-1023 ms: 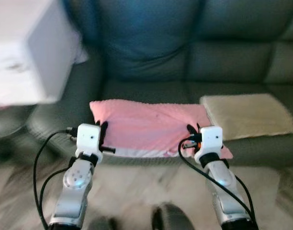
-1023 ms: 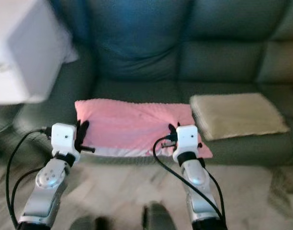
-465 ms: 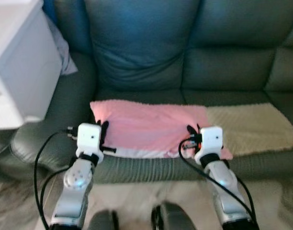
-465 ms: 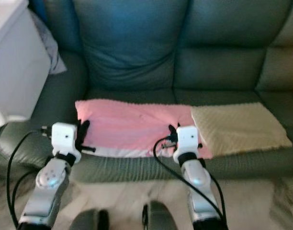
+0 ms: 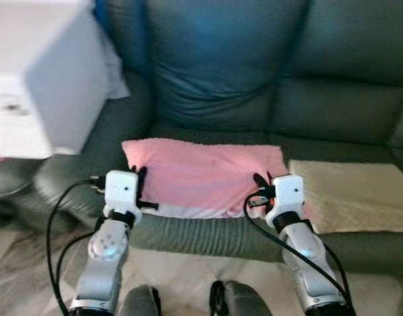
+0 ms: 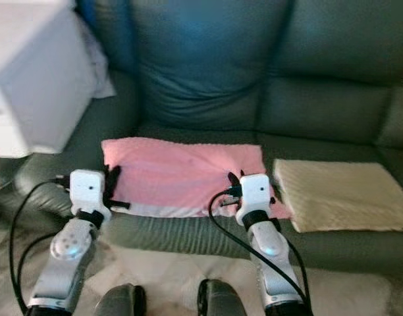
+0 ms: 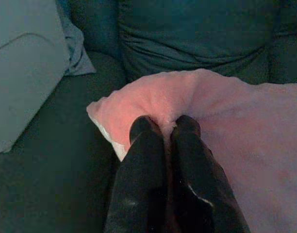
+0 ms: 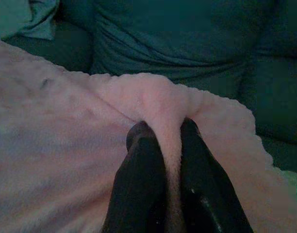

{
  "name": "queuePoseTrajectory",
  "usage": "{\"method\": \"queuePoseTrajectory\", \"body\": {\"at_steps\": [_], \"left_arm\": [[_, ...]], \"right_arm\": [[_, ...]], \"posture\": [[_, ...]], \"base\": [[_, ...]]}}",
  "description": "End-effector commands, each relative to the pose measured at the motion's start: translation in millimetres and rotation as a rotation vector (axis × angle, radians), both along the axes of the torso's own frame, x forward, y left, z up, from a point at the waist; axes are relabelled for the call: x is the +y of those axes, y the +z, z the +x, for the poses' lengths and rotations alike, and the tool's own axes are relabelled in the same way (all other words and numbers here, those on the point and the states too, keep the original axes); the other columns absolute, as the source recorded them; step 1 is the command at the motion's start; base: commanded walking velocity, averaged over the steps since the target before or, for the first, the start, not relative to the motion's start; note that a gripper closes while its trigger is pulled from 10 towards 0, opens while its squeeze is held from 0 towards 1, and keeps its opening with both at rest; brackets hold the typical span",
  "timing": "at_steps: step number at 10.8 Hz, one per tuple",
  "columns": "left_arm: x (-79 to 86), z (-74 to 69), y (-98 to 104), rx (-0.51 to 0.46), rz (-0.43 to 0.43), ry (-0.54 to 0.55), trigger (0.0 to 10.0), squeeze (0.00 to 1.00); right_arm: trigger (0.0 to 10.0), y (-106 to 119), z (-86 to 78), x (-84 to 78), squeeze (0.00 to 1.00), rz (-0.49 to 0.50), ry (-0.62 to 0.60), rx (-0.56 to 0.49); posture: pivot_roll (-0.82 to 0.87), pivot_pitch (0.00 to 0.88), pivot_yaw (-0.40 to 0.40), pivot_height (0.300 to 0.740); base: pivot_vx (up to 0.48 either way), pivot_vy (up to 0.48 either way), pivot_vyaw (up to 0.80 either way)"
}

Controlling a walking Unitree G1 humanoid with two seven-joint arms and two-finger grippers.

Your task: Move the pillow to the sofa

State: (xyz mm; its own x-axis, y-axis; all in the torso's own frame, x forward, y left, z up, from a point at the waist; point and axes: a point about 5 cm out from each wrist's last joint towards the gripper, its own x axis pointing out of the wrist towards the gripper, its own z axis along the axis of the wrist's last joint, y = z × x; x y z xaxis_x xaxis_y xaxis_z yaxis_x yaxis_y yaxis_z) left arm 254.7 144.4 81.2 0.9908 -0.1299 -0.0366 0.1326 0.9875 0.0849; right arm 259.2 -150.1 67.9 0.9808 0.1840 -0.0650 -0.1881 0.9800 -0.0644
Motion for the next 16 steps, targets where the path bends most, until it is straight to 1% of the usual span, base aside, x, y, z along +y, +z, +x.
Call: {"method": "queuePoseTrajectory", "body": {"at_steps": [1,6,7,8,16], "left_arm": [[-2.3,-1.5,-1.7,0.008,0.006,-0.008,10.0,0.00],[-5.8,-1.5,-2.9,0.015,0.002,-0.024,10.0,0.00],[-7.0,-1.8,-3.4,0.019,-0.009,-0.034,10.0,0.00],[-7.7,-1.7,-3.2,0.017,-0.007,-0.036,10.0,0.00],[-8.9,-1.4,1.7,-0.012,-0.002,-0.063,10.0,0.00]], "right_arm": [[10.0,3.4,-1.3,-3.5,0.00,0.007,-0.012,-0.017],[10.0,3.4,-1.6,-2.4,0.00,0.015,-0.015,-0.018],[10.0,3.8,-2.1,-1.7,0.00,0.038,-0.013,-0.024],[10.0,4.2,-2.2,-1.4,0.00,0.035,-0.012,-0.024],[10.0,3.6,-1.5,-2.6,0.00,0.021,-0.023,-0.025]], "posture": [[-0.06,0.148,-0.053,0.740],[-0.06,0.152,-0.052,0.635],[-0.06,0.152,-0.052,0.615],[-0.06,0.153,-0.053,0.605],[-0.06,0.156,-0.051,0.605]], "base": [[0.000,0.000,0.00],[0.000,0.000,0.00],[0.000,0.000,0.00],[0.000,0.000,0.00],[0.000,0.000,0.00]]}}
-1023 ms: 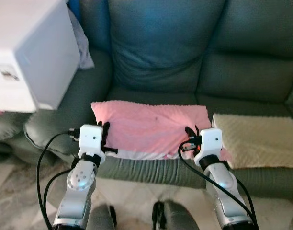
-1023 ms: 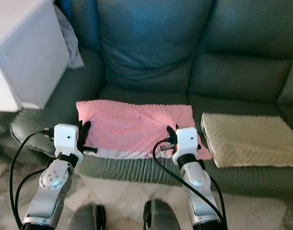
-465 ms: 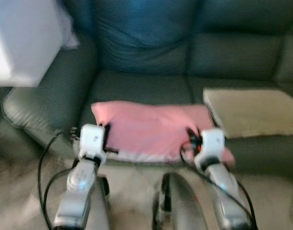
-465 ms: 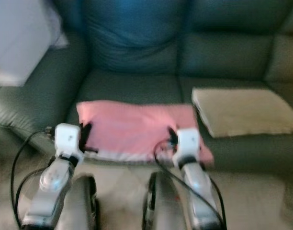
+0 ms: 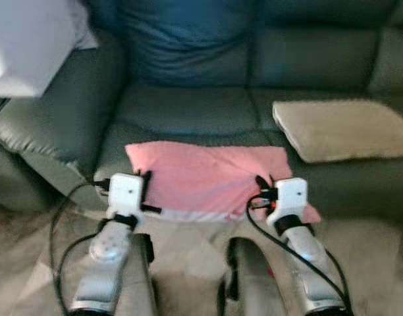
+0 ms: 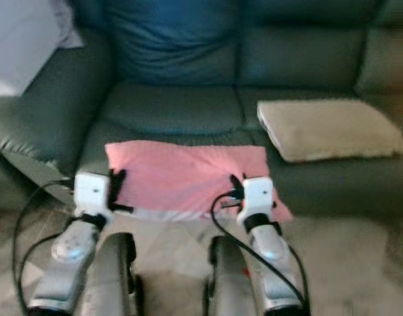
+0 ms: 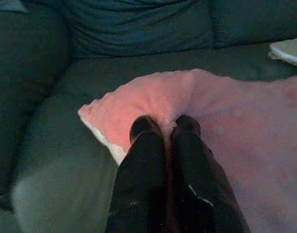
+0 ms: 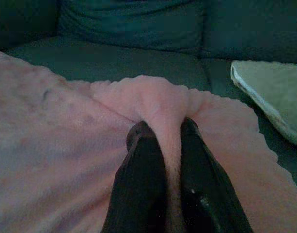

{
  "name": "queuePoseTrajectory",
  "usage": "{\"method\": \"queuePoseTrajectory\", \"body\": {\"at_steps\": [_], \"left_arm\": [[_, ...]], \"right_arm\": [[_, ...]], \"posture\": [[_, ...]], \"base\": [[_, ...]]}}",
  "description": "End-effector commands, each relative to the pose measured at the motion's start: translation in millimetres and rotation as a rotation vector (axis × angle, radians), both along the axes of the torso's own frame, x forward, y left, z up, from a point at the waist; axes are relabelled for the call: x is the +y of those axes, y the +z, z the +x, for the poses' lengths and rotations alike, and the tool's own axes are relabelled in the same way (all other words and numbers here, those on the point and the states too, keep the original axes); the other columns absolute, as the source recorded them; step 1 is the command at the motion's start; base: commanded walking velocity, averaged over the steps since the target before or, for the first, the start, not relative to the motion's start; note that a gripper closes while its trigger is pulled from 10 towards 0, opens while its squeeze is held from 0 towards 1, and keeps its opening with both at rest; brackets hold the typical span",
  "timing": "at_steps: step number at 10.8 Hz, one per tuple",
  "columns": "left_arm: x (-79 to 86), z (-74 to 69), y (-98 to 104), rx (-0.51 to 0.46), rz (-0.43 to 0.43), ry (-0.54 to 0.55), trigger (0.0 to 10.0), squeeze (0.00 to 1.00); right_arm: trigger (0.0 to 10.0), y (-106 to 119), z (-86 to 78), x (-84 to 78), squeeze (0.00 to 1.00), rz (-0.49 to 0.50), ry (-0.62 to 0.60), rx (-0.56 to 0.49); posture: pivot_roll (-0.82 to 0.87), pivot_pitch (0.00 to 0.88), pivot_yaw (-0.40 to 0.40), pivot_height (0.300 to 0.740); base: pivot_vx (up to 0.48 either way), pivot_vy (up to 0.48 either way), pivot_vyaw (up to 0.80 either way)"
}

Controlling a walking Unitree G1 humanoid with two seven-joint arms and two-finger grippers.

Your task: Move the pillow to the sofa

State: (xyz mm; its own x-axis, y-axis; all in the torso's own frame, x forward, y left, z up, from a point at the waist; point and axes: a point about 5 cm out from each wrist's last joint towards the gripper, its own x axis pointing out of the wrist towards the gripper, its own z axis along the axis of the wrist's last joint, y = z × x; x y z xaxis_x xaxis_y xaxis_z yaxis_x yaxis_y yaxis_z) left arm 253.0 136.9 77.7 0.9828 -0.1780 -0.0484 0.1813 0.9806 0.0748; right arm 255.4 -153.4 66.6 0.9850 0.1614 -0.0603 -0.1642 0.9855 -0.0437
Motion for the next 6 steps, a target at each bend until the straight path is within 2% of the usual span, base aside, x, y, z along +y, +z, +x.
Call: {"method": "queuePoseTrajectory", "body": {"at_steps": [1,6], "left_arm": [[-1.6,0.1,5.1,-0.027,0.005,-0.016,10.0,0.00],[-1.8,2.9,7.4,-0.035,0.001,-0.010,10.0,0.00]], "right_arm": [[10.0,5.2,3.0,1.1,0.00,-0.002,0.002,-0.026],[10.0,6.5,4.7,0.8,0.00,0.002,0.003,-0.031]], "posture": [[-0.06,0.154,-0.052,0.605],[-0.06,0.156,-0.048,0.605]], "base": [[0.259,0.000,0.00],[0.300,0.000,0.00]]}}
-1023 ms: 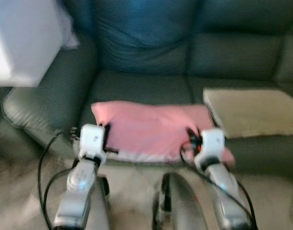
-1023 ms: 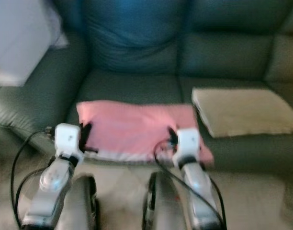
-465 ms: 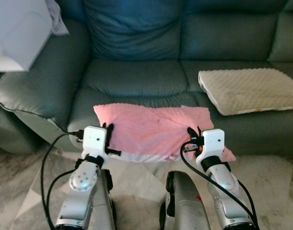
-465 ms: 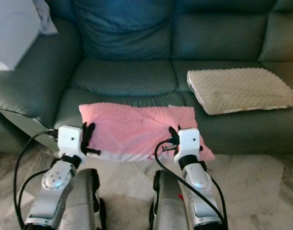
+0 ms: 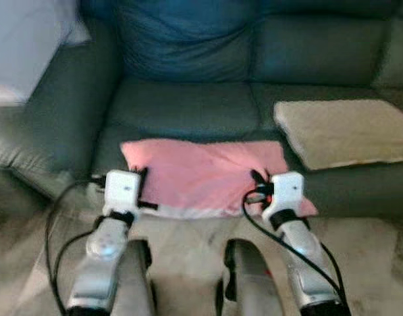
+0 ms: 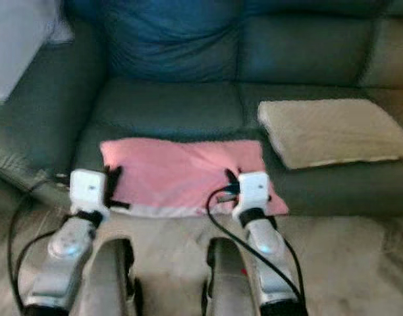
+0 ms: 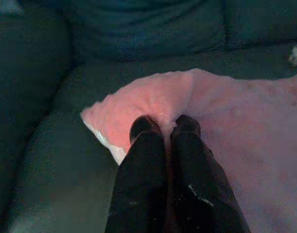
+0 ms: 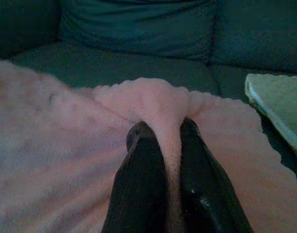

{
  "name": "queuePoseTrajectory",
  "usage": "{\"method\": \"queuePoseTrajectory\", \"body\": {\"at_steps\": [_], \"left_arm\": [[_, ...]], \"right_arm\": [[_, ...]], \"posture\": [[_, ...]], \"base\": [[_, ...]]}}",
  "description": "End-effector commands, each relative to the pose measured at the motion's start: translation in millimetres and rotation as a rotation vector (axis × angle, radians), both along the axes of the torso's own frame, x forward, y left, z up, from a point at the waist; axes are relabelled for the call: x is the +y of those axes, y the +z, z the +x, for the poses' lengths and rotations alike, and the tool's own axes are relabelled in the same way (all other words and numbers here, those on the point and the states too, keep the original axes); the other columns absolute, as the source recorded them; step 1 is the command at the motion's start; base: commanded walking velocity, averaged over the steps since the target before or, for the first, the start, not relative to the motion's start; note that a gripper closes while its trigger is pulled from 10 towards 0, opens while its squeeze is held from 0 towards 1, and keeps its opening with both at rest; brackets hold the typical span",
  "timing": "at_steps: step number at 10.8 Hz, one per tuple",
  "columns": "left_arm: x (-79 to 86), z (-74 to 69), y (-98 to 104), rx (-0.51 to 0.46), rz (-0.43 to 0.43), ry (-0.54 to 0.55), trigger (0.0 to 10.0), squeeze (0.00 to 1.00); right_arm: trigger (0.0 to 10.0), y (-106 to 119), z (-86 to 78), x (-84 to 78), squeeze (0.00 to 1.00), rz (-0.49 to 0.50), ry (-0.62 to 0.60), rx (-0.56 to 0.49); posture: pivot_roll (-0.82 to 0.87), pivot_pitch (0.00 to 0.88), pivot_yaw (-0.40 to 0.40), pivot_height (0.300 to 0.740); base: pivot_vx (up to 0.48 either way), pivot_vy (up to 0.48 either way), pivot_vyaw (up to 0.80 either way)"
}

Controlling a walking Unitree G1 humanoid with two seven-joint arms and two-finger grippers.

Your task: Move the pillow to the sofa

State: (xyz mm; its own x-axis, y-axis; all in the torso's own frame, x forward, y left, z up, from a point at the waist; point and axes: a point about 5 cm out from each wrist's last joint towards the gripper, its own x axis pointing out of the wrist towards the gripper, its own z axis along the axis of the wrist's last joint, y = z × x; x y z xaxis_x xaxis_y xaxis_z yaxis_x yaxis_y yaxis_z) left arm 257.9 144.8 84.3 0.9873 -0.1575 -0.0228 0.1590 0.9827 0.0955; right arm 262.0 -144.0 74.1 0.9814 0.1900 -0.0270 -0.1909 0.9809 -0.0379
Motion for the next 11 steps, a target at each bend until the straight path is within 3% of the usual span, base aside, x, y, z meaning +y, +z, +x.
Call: {"method": "queuePoseTrajectory", "body": {"at_steps": [1,3,5,8,10,11], "left_arm": [[-9.7,-1.5,1,-0.006,-0.015,-0.030,10.0,0.00],[-9.6,-0.6,1,-0.006,-0.015,-0.029,10.0,0.00],[-9.3,-0.5,1,-0.005,-0.015,-0.024,10.0,0.00],[-8.5,0.3,1,-0.004,-0.010,-0.010,10.0,0.00],[-2.5,6.3,3,-0.016,0.001,0.005,10.0,0.00],[9.4,17.6,7,-0.035,0.032,0.038,10.0,0.00]], "right_arm": [[10.0,0,-1.3,-8.5,0.00,-0.023,-0.016,-0.002],[10.0,1,0.4,-8.4,0.00,-0.022,-0.014,-0.012],[10.0,0,0.5,-9.9,0.00,-0.015,-0.017,-0.006],[10.0,-2,-0.8,-7.5,0.00,-0.007,-0.003,0.005],[10.0,-5,-3.9,-3.5,0.00,0.005,0.015,0.026],[10.0,-7,-4.7,-1.9,0.00,0.023,0.031,0.045]], "posture": [[-0.06,0.158,-0.047,0.605],[-0.06,0.158,-0.048,0.605],[-0.06,0.159,-0.049,0.605],[-0.05,0.163,-0.056,0.605],[-0.04,0.184,-0.063,0.605],[-0.04,0.224,-0.064,0.605]], "base": [[0.326,0.000,0.00],[0.326,0.000,0.75],[0.315,0.000,0.00],[0.000,0.000,0.00],[0.000,0.000,0.00],[0.000,0.000,0.00]]}}
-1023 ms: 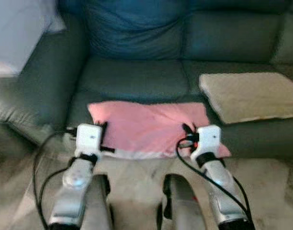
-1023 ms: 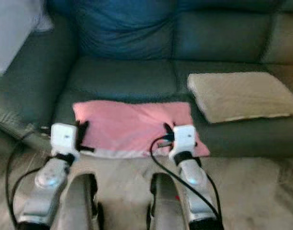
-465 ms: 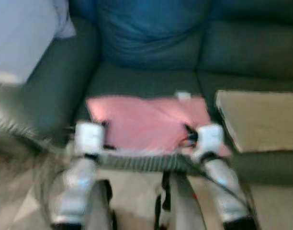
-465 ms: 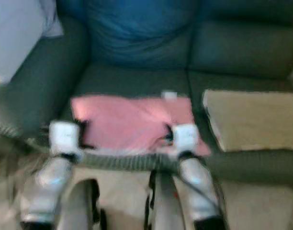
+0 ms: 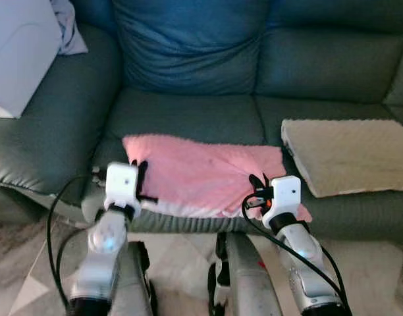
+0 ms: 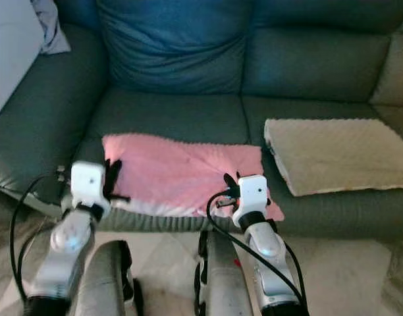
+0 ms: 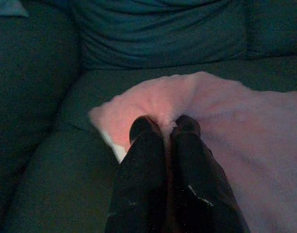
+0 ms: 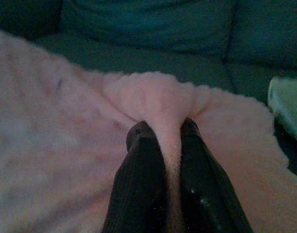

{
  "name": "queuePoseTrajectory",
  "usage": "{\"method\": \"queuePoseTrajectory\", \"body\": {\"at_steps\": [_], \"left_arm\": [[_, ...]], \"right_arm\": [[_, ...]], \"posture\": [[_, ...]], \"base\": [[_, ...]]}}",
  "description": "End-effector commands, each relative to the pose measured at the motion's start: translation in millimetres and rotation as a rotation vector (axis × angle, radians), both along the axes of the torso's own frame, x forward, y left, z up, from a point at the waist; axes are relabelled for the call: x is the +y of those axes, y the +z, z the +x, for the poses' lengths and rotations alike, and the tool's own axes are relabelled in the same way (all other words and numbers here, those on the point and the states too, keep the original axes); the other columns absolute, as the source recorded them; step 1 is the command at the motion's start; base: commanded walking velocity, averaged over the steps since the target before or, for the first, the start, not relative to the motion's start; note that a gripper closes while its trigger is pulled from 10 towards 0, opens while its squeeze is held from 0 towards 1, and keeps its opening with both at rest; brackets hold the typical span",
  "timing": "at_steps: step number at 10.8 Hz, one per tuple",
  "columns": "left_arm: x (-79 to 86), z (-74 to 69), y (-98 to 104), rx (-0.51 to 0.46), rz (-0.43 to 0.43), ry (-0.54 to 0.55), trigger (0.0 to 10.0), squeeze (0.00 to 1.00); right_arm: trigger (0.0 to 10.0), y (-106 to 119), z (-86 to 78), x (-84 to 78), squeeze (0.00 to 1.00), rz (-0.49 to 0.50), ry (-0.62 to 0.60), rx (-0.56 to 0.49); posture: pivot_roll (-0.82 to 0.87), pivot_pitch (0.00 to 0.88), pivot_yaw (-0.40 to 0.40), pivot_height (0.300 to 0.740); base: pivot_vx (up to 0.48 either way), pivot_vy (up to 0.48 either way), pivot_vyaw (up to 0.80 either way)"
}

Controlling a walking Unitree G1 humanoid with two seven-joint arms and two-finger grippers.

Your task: Move the pillow to the sofa

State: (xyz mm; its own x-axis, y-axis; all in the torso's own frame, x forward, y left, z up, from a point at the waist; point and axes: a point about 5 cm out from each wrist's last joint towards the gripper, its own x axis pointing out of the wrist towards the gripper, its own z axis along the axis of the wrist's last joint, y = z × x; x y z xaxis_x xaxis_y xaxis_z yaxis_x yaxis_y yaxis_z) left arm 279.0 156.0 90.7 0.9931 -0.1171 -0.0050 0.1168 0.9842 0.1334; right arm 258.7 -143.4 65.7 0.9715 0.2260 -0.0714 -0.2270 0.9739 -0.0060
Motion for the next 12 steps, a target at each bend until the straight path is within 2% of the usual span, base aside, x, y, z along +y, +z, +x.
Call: {"method": "queuePoseTrajectory", "body": {"at_steps": [1,2,3,4,5,6,7,8,10,11,12], "left_arm": [[6.8,4.3,2,-0.017,0.019,0.030,10.0,0.00],[21.1,15.1,3,-0.019,0.066,0.106,10.0,0.00],[29.8,28.8,5,-0.015,0.092,0.165,10.0,0.00],[33.9,35.8,5,-0.011,0.108,0.193,10.0,0.00],[44.0,46.6,4,0.011,0.139,0.283,10.0,0.00],[49.3,51.1,7,0.012,0.120,0.337,10.0,0.00],[50.8,51.8,8,0.004,0.142,0.350,10.0,0.00],[55.7,48.1,8,-0.021,0.133,0.385,10.0,0.00],[55.0,46.1,3,-0.018,0.133,0.397,10.0,0.00],[54.7,44.0,-4,0.009,0.124,0.404,10.0,0.00],[53.2,44.5,-1,-0.012,0.114,0.403,10.0,0.00]], "right_arm": [[10.0,3,0.7,-4.2,0.00,0.008,-0.005,0.001],[10.0,7,9.0,-7.8,0.00,0.001,-0.008,-0.003],[10.0,13,27.7,-15.1,0.00,-0.015,-0.011,0.000],[10.0,18,40.9,-18.0,0.00,-0.029,-0.007,-0.004],[10.0,30,62.0,-19.9,0.00,-0.048,0.002,-0.023],[10.0,42,76.0,-20.8,0.00,-0.058,0.016,-0.039],[10.0,47,81.8,-20.3,0.00,-0.082,0.055,-0.049],[10.0,47,85.0,-30.4,0.00,-0.150,0.061,-0.045],[10.0,43,84.7,-52.0,0.00,-0.165,0.003,-0.036],[10.0,41,83.0,-58.6,0.00,-0.209,0.004,-0.040],[10.0,42,83.7,-63.2,0.00,-0.221,-0.021,-0.049]], "posture": [[-0.04,0.252,-0.064,0.605],[-0.04,0.293,-0.054,0.605],[-0.04,0.322,-0.041,0.605],[-0.04,0.335,-0.033,0.605],[-0.04,0.341,-0.025,0.605],[-0.05,0.348,-0.022,0.605],[-0.05,0.354,-0.021,0.605],[-0.04,0.361,-0.027,0.605],[-0.04,0.366,-0.034,0.605],[-0.04,0.367,-0.034,0.605],[-0.05,0.367,-0.031,0.605]], "base": [[0.000,0.000,0.00],[0.000,0.000,0.00],[0.000,0.000,0.00],[0.000,0.000,0.00],[0.000,0.000,0.00],[0.000,0.000,0.00],[0.000,0.000,0.00],[0.000,0.000,0.00],[0.000,0.000,0.00],[0.000,0.000,0.00],[0.000,0.000,0.00]]}}
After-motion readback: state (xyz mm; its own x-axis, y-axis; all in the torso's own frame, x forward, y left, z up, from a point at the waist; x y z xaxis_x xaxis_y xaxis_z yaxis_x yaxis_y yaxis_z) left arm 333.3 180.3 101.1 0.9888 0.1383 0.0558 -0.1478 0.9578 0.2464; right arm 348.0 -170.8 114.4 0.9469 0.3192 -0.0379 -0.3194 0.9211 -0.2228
